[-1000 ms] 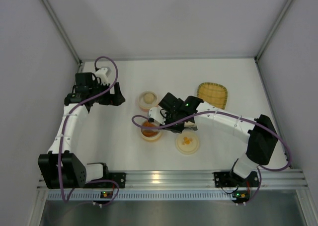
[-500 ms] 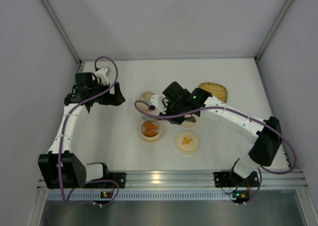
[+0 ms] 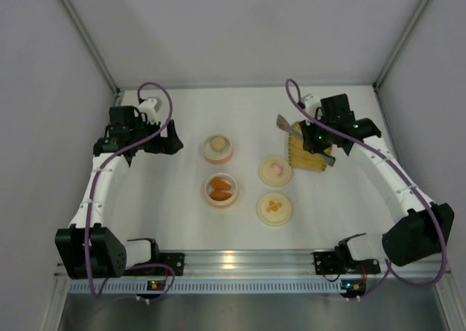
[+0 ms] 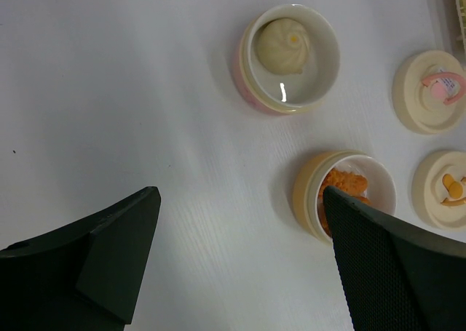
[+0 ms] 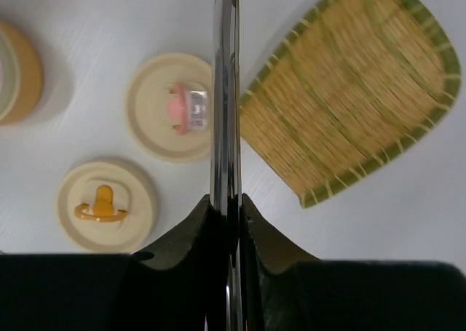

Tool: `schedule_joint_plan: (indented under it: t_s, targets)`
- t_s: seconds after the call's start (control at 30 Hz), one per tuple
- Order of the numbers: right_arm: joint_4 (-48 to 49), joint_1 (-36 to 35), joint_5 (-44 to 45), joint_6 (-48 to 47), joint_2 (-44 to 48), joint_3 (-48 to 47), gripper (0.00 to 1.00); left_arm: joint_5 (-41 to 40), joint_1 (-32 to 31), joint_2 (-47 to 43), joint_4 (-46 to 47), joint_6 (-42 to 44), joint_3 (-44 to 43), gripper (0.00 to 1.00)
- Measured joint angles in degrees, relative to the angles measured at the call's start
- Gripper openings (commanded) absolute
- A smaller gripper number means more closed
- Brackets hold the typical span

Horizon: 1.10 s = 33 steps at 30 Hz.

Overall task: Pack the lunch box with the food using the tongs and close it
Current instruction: Place the clamp at the center of the board.

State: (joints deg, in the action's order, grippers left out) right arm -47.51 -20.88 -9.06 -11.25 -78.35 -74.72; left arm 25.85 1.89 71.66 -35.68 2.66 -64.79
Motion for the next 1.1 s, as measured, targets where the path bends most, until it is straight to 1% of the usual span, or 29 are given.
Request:
schedule_joint_plan:
  t_s: [0.07,0.1,0.23,0.3,0.43,0.63,0.73,0.8,0.87,0.97,1.1]
  targets:
    - [0.83,5.49,0.72,0.61,2.49,1.97,0.09,0.0,0.0,-0.04,0.31,-0.22,0.0,0.98]
    - [1.7,9.2,1.29,0.66,3.74,2.97,0.11,0.0,0.0,-0.04,0.63,-0.48,0.0,0.98]
    - [6.08,23.3,5.14,-0.15,5.9,7.63,0.11,-0.02,0.02,-0.04,2.1,-1.29,0.02,0.98]
    - [7.61,29.09,6.73,-1.22,5.09,9.7,0.11,-0.02,0.0,-0.02,2.67,-1.49,0.02,0.98]
    - [9.92,35.6,8.28,-3.32,-0.24,11.47,0.12,-0.2,0.0,0.09,3.56,-2.75,0.02,0.98]
    - [13.81,38.23,8.35,-5.79,-10.58,11.45,0.13,-0.26,0.0,0.11,4.87,-3.41,0.09,0.98]
    - [15.61,38.32,8.0,-6.78,-13.9,11.39,0.17,-0.44,0.0,0.11,5.46,-3.61,0.48,0.98]
    - [16.72,38.32,7.54,-7.65,-14.99,11.3,0.22,-0.72,0.0,0.11,5.64,-3.65,0.87,0.98]
    - [17.81,38.32,7.06,-8.72,-15.87,11.3,0.3,-1.03,0.02,0.11,5.73,-3.65,1.22,0.98]
    - [18.95,38.32,6.58,-10.32,-17.09,11.34,0.36,-1.29,0.02,0.11,5.73,-3.63,1.51,0.98]
    - [20.26,38.32,6.14,-12.2,-17.75,12.48,0.38,-1.29,0.02,0.11,5.75,-3.65,1.53,0.98]
